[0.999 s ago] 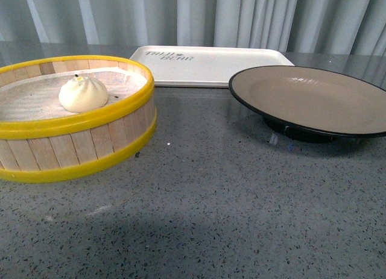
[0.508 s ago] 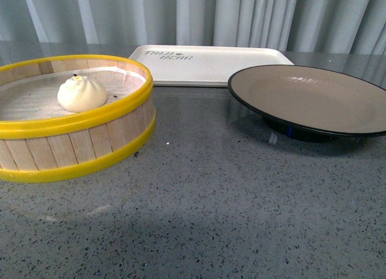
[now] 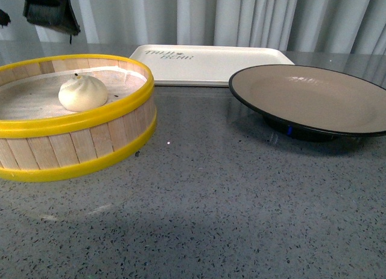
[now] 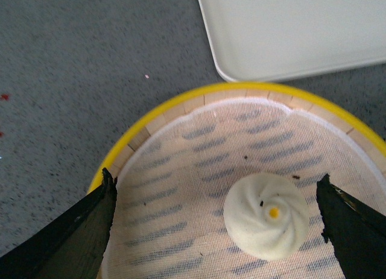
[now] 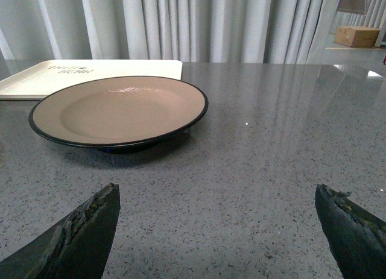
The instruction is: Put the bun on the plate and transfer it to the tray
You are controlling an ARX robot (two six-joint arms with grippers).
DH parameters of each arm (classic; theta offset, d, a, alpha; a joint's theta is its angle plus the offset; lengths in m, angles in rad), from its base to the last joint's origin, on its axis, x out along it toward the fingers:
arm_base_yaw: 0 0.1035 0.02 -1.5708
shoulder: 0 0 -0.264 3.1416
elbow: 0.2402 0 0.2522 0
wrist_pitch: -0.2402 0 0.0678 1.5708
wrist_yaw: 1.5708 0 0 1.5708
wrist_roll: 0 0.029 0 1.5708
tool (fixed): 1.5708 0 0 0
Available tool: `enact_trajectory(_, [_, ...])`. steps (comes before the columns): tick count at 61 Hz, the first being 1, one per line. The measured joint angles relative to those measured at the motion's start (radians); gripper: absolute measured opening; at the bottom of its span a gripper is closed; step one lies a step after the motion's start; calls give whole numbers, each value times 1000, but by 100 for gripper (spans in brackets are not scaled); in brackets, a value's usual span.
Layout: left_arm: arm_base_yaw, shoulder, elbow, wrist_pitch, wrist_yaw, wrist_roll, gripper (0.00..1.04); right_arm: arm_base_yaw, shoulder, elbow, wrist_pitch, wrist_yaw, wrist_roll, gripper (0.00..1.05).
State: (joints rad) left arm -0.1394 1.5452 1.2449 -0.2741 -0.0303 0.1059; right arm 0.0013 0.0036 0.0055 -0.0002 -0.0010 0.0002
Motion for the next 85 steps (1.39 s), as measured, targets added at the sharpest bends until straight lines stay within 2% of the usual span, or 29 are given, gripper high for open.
enact_trajectory(30, [-69,57,-40,18,-41,3,98,0,0,0,0,0,0,96])
enact_trajectory(58, [-67,79,-41,26,-66,39,98,0,0,0,0,0,0,96])
enact_trajectory(71, [-85,80,-43,18,-61,71,55,0,0,0,0,0,0,96])
enact_trajectory(85, [-94,83,-44,11,-45,74,21,0,0,0,0,0,0,96])
